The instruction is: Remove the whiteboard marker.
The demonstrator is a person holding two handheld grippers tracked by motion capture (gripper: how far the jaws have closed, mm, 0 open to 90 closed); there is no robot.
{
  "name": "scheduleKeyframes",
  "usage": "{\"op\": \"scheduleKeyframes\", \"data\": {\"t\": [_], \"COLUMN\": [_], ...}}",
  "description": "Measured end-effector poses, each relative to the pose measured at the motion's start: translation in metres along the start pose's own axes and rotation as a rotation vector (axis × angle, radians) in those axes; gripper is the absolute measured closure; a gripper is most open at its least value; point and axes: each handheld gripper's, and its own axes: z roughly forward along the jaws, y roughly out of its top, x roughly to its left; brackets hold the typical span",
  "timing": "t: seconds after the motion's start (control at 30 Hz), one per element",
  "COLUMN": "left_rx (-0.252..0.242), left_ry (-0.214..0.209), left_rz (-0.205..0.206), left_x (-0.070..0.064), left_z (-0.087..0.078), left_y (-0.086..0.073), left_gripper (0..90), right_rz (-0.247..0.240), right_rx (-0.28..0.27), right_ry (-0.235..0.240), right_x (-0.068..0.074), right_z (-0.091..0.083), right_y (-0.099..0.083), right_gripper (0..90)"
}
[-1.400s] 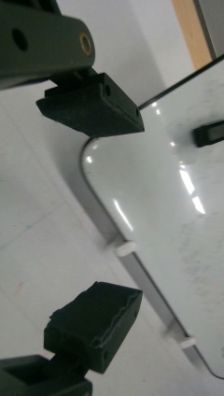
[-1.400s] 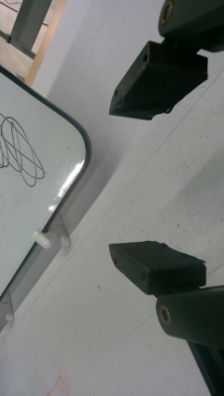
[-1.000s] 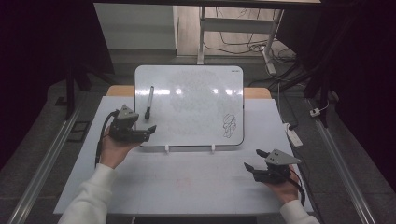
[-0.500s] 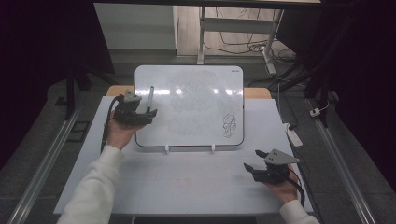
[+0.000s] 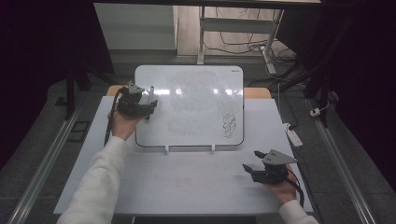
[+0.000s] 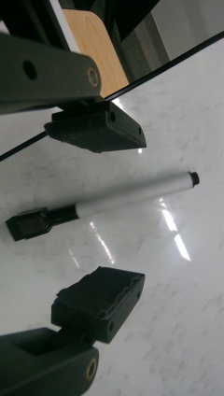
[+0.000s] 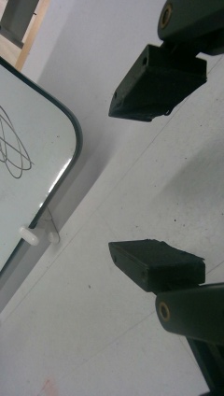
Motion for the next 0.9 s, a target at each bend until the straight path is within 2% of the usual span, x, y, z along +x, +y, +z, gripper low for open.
{"op": "scheduleKeyframes", "data": {"t": [0.2,0.33,0.4,0.47,0.5,0.6,0.63,0.7,0.9], "left_rx": [0.004,0.01,0.005,0.003,0.005,0.012,0.016,0.03,0.036], "left_ry": [0.029,0.069,0.078,0.085,0.103,0.117,0.121,0.142,0.155], "left_rz": [0.01,0.039,0.04,0.042,0.053,0.049,0.052,0.066,0.068], "left_x": [0.0,-0.001,0.0,0.0,-0.001,-0.002,-0.002,-0.005,-0.006], "left_z": [0.006,0.013,0.014,0.015,0.017,0.019,0.021,0.024,0.024], "left_y": [0.002,0.005,0.008,0.009,0.011,0.011,0.011,0.011,0.013], "left_gripper": [36.4,40.1,43.1,47.3,49.4,56.1,56.1,61.8,73.0], "right_rz": [-0.001,-0.002,-0.007,-0.011,-0.012,-0.014,-0.014,-0.022,-0.027], "right_rx": [0.005,0.01,0.015,0.019,0.02,0.025,0.025,0.031,0.039], "right_ry": [-0.001,0.001,0.0,-0.002,-0.003,-0.006,-0.006,-0.009,-0.015], "right_x": [0.001,0.001,0.001,0.001,0.001,0.001,0.001,0.001,0.002], "right_z": [0.001,0.002,0.002,0.002,0.002,0.003,0.003,0.003,0.004], "right_y": [0.0,-0.001,-0.001,-0.001,-0.001,-0.001,-0.001,-0.002,-0.002], "right_gripper": [29.5,29.5,29.6,29.6,29.6,29.6,29.6,29.6,29.7]}}
